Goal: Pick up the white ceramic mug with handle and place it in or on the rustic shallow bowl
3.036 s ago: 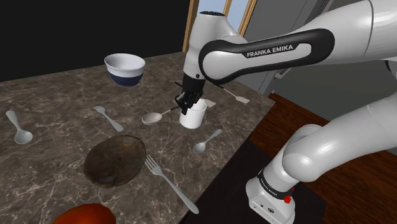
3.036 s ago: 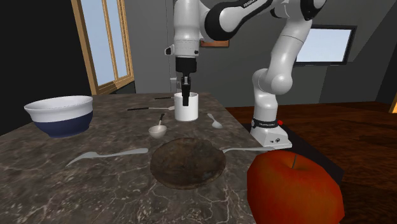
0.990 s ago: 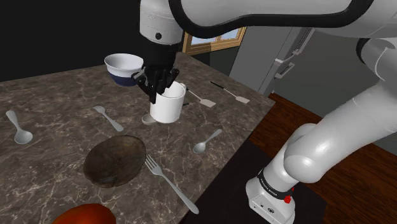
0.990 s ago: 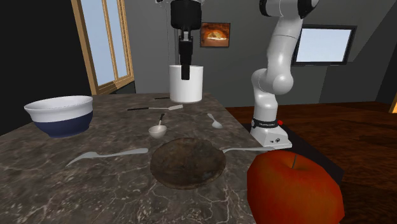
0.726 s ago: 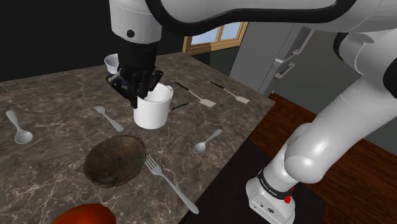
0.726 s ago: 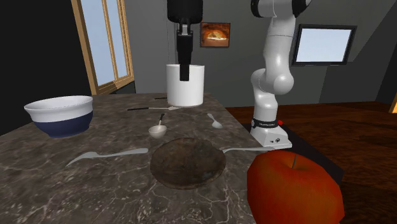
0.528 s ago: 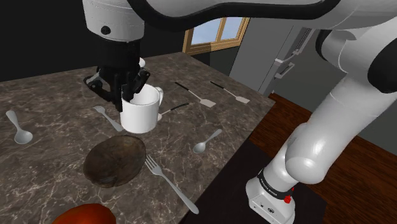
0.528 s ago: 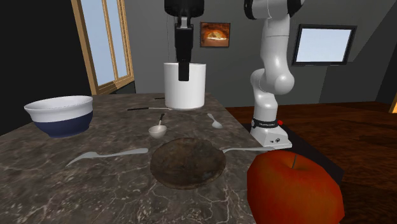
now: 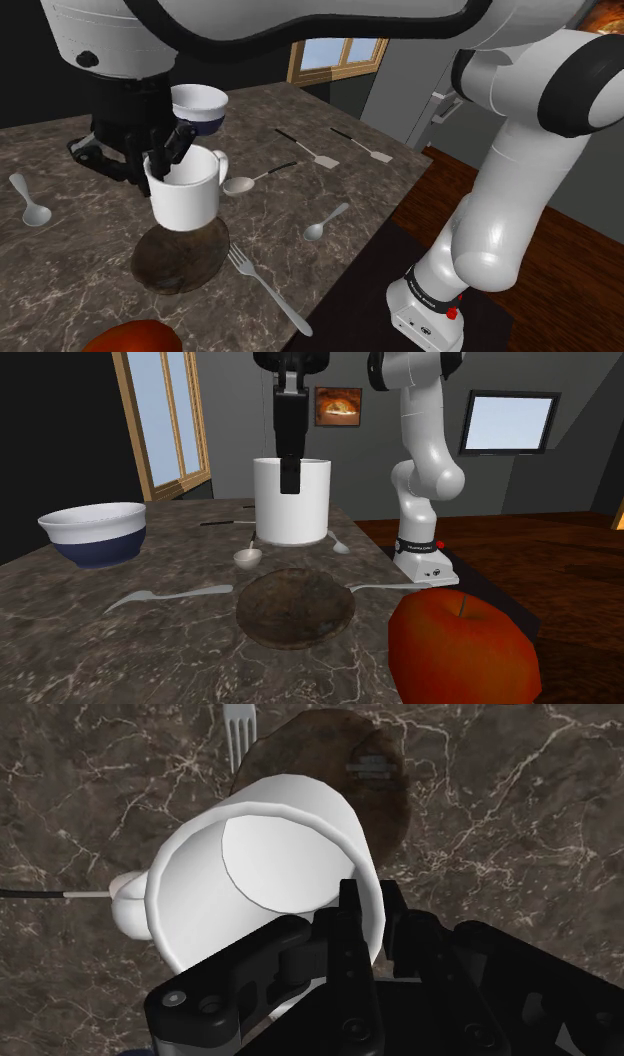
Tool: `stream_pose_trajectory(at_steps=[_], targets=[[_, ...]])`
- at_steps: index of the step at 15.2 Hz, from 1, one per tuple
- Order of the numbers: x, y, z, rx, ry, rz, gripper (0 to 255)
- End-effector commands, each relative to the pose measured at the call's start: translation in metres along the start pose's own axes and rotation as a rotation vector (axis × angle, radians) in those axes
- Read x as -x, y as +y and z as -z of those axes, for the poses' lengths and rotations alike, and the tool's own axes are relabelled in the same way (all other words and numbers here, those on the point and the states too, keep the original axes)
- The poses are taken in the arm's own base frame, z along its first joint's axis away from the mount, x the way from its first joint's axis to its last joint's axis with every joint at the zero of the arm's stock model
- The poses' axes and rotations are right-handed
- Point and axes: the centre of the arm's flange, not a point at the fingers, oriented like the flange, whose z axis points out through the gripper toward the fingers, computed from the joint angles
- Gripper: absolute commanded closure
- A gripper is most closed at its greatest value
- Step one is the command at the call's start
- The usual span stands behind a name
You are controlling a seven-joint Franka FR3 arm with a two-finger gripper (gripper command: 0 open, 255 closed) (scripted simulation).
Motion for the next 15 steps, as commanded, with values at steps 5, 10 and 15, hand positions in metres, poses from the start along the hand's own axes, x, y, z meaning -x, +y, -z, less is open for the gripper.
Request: stream_pose_trajectory(at_steps=[5, 10, 15], targets=[[0.001, -0.001, -0.031, -0.001, 0.001, 0.0, 255], [0.002, -0.001, -0.057, -0.001, 0.001, 0.0, 255], [0.003, -0.001, -0.084, -0.001, 0.001, 0.0, 255]])
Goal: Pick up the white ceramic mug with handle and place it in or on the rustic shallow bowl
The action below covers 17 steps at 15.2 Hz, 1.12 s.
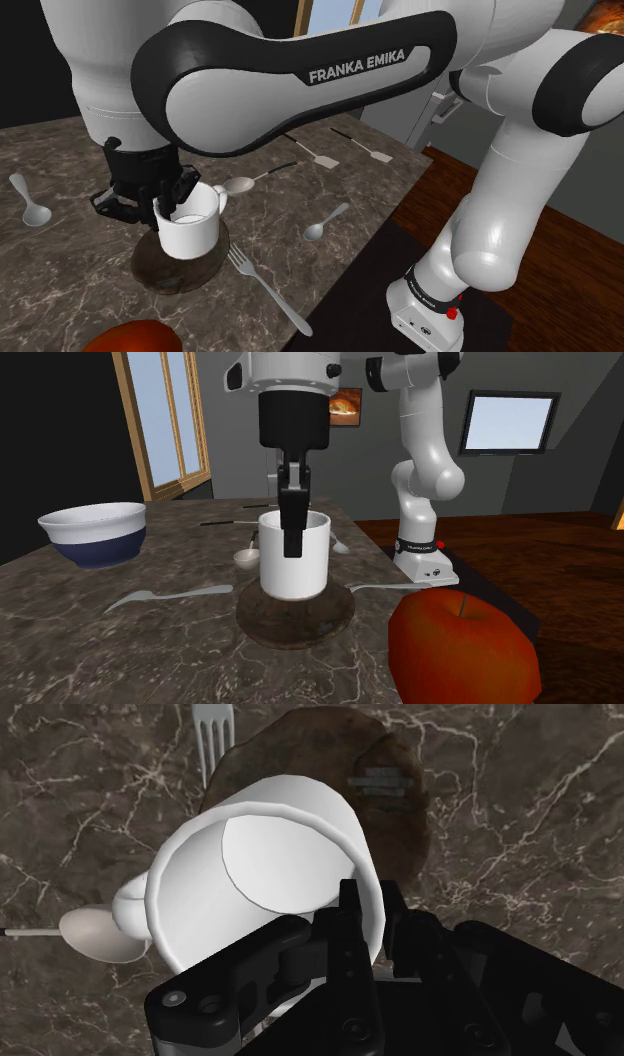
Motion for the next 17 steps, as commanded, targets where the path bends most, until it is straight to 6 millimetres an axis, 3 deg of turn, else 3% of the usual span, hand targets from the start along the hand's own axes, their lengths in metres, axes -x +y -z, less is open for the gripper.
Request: stream_pose_trajectory(at_steps=[1, 9, 10, 15, 17], targets=[[-0.001, 0.0, -0.012, -0.001, 0.001, 0.0, 255], [-0.001, 0.0, -0.012, -0.001, 0.001, 0.0, 255], [-0.001, 0.0, -0.012, -0.001, 0.001, 0.0, 0], [-0.001, 0.0, -0.012, -0.001, 0.001, 0.0, 0], [0.0, 0.0, 0.014, -0.001, 0.001, 0.0, 0]])
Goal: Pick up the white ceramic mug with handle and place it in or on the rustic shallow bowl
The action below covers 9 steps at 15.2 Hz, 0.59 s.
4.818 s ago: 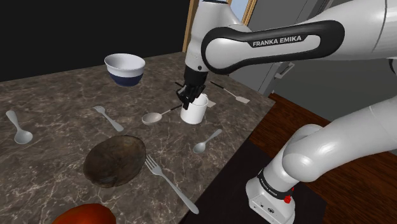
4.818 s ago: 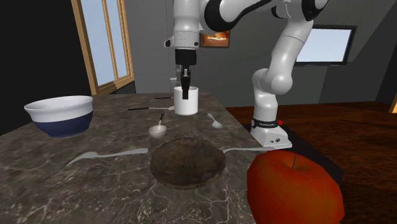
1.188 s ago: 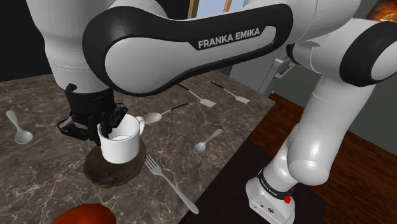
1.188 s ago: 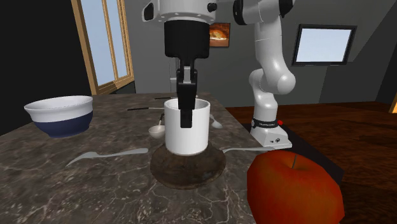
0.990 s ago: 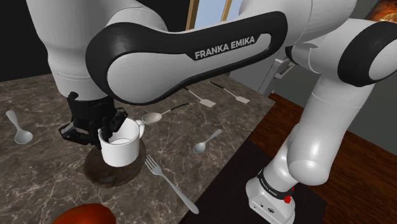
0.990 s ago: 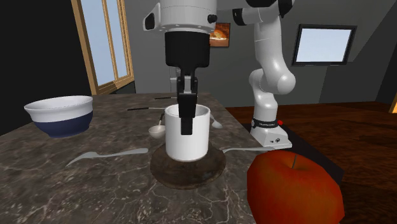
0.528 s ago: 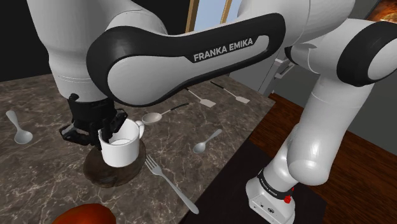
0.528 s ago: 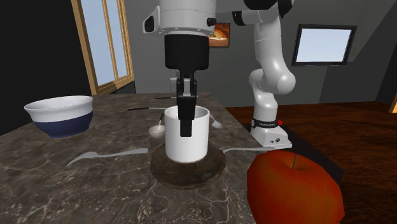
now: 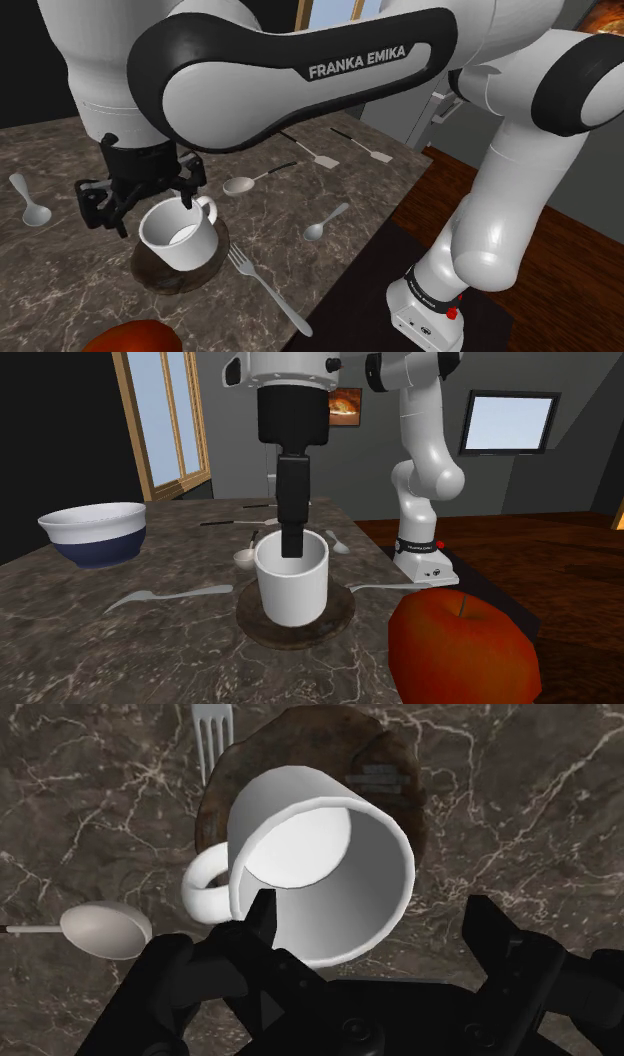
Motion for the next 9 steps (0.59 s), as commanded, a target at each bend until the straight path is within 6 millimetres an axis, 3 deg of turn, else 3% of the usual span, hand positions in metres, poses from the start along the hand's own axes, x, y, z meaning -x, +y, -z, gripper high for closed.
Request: stream_pose_trajectory(at_steps=[1, 2, 9], targets=[[0.0, 0.002, 0.023, 0.001, -0.001, 0.0, 0], [0.0, 0.002, 0.033, 0.001, -0.001, 0.0, 0], [0.0, 0.002, 0.033, 0.001, -0.001, 0.0, 0]])
